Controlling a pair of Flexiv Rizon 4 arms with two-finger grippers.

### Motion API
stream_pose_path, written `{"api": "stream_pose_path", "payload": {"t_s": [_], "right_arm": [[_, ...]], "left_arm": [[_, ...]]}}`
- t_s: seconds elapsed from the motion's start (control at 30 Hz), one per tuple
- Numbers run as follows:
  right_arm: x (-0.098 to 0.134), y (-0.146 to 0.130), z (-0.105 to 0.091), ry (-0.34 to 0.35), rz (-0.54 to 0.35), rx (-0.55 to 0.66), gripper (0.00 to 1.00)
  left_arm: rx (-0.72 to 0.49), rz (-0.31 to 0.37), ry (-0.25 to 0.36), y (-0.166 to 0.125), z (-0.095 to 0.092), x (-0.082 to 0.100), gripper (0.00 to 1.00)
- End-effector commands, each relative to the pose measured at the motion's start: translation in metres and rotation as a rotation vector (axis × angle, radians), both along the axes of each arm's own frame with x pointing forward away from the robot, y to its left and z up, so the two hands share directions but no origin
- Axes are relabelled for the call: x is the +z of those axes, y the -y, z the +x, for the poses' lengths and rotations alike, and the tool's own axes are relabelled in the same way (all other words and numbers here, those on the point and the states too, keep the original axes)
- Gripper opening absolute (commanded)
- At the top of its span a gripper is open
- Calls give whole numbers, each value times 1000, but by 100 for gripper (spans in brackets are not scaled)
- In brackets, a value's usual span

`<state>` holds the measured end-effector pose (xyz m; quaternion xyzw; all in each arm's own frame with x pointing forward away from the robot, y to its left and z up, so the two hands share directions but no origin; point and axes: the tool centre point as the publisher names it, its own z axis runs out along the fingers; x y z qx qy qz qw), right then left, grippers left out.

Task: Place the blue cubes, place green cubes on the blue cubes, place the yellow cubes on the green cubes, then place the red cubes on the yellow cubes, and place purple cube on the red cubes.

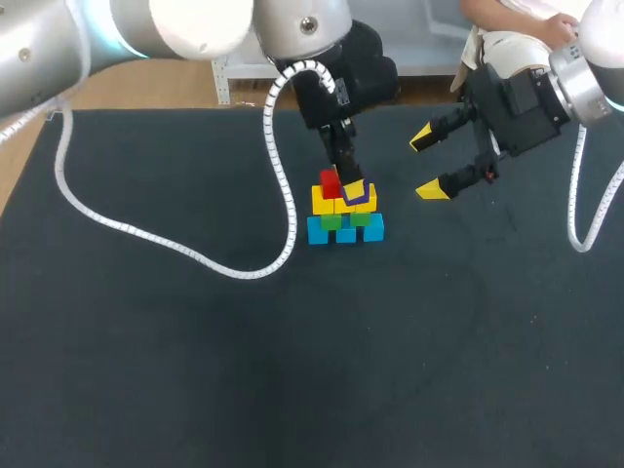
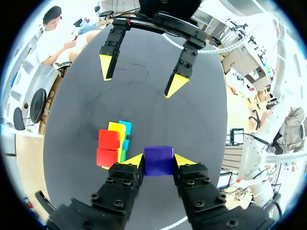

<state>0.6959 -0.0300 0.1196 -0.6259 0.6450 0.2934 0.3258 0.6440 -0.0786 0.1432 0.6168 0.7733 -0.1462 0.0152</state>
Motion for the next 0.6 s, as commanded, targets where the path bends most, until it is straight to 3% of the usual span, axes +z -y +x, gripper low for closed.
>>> {"api": "stream_pose_path", "payload": {"t_s": [0.03,0.3,0.6], "right_arm": [[0,0,-1,2,1,-1,100],[0,0,-1,2,1,-1,100],[0,0,-1,2,1,-1,100]], "left_arm": [[-7,8,9,-2,3,3,0],[-23,22,28,1,20,4,0],[-8,19,35,-2,26,-2,0]]}}
